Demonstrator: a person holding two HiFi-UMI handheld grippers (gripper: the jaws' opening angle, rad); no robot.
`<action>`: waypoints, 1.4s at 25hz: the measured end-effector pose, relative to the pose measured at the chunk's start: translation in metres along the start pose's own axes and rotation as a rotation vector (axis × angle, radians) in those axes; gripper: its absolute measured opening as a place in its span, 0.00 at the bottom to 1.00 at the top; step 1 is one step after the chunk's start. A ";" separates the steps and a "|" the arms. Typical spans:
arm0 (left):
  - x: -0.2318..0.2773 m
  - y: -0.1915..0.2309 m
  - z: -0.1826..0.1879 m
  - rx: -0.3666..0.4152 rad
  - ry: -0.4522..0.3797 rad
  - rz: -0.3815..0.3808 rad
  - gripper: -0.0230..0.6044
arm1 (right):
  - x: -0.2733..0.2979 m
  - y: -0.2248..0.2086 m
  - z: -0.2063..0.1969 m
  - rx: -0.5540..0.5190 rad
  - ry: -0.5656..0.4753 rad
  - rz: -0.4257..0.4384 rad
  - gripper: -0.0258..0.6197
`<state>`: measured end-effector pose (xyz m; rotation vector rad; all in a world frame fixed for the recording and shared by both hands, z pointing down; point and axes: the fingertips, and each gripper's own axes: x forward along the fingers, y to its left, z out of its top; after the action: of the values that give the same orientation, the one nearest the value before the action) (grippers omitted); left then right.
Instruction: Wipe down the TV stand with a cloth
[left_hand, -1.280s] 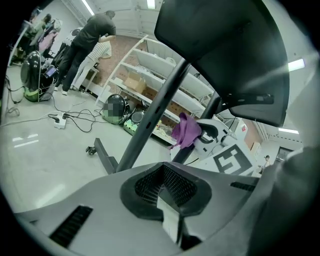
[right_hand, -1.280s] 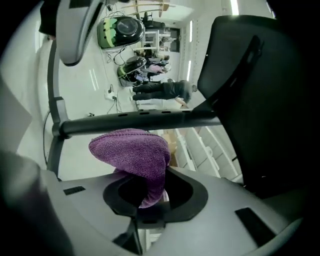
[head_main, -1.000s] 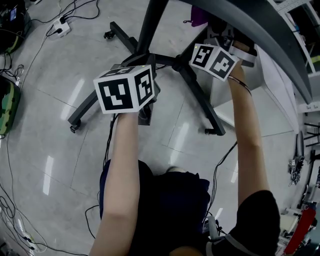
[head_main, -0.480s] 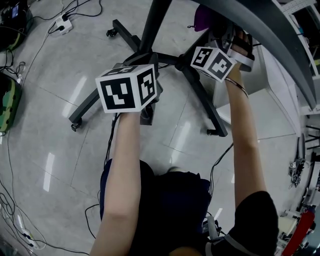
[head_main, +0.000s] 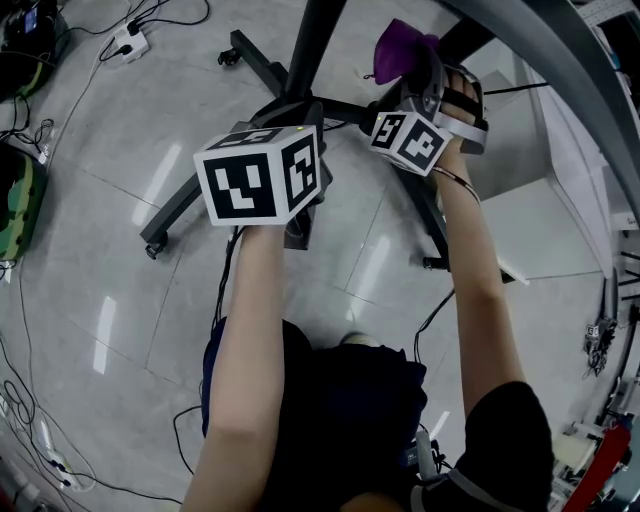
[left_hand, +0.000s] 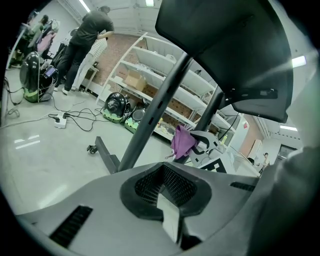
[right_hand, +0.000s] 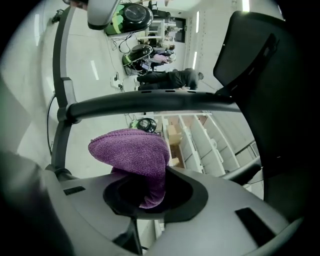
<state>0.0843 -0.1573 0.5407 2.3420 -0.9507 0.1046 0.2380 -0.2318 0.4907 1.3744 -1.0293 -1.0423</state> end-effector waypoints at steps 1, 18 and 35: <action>0.000 0.001 0.000 0.001 0.000 0.003 0.05 | 0.000 0.007 0.000 0.000 0.000 0.010 0.19; 0.001 0.005 -0.001 0.045 0.012 0.027 0.05 | 0.000 0.107 -0.007 -0.027 0.012 0.154 0.19; 0.003 0.010 -0.007 0.085 0.038 0.058 0.05 | -0.015 0.190 -0.017 0.043 0.069 0.329 0.19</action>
<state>0.0805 -0.1609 0.5522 2.3813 -1.0141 0.2160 0.2452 -0.2229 0.6815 1.2150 -1.1844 -0.7283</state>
